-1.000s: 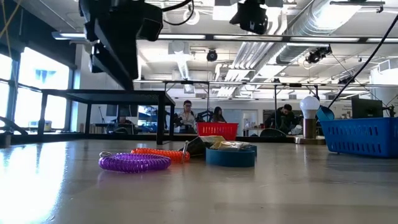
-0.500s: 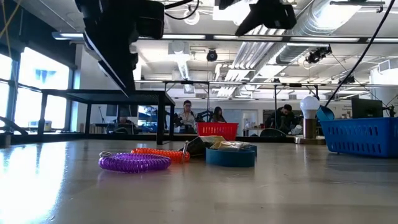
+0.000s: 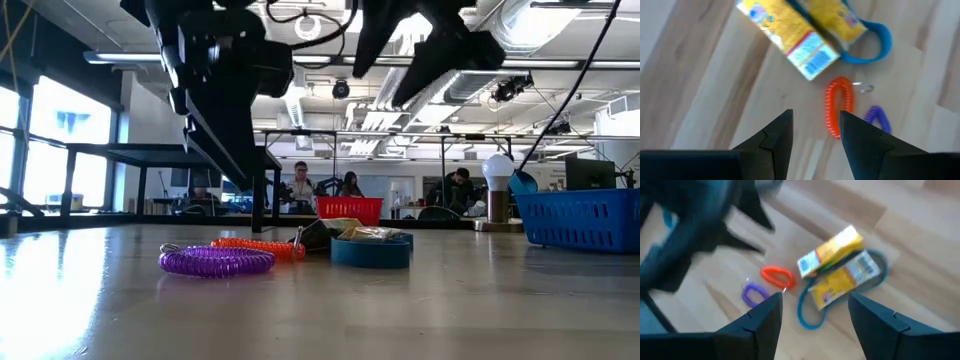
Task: Pick & Place Office Desk Supplies
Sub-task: Put the left crayon box into the black bin
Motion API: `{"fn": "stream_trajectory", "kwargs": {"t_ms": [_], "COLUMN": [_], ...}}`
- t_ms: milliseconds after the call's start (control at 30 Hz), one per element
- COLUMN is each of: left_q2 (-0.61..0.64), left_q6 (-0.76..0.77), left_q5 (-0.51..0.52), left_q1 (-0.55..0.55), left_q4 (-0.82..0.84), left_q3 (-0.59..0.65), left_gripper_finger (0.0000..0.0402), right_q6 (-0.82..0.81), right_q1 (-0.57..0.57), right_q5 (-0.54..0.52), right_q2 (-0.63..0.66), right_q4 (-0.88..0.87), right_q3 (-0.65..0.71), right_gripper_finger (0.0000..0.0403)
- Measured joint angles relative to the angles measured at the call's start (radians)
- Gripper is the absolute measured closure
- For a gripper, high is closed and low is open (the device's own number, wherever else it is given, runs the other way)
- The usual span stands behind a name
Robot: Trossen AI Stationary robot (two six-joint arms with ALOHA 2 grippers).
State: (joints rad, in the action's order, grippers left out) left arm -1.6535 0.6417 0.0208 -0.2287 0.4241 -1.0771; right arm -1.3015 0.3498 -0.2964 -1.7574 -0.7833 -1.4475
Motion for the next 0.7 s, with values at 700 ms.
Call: {"fn": "stream_trajectory", "kwargs": {"t_ms": [700], "left_q2": [0.053], "left_q6": [0.126], "left_q5": [-0.062], "left_q1": [-0.075], "left_q4": [0.352], "left_q3": [0.0], "left_gripper_finger": [0.0249], "right_q6": [0.075], "right_q1": [-0.084], "right_q5": [0.162], "right_q2": [-0.176], "right_q4": [-0.018], "right_q3": [0.0], "right_gripper_finger": [0.0188]}}
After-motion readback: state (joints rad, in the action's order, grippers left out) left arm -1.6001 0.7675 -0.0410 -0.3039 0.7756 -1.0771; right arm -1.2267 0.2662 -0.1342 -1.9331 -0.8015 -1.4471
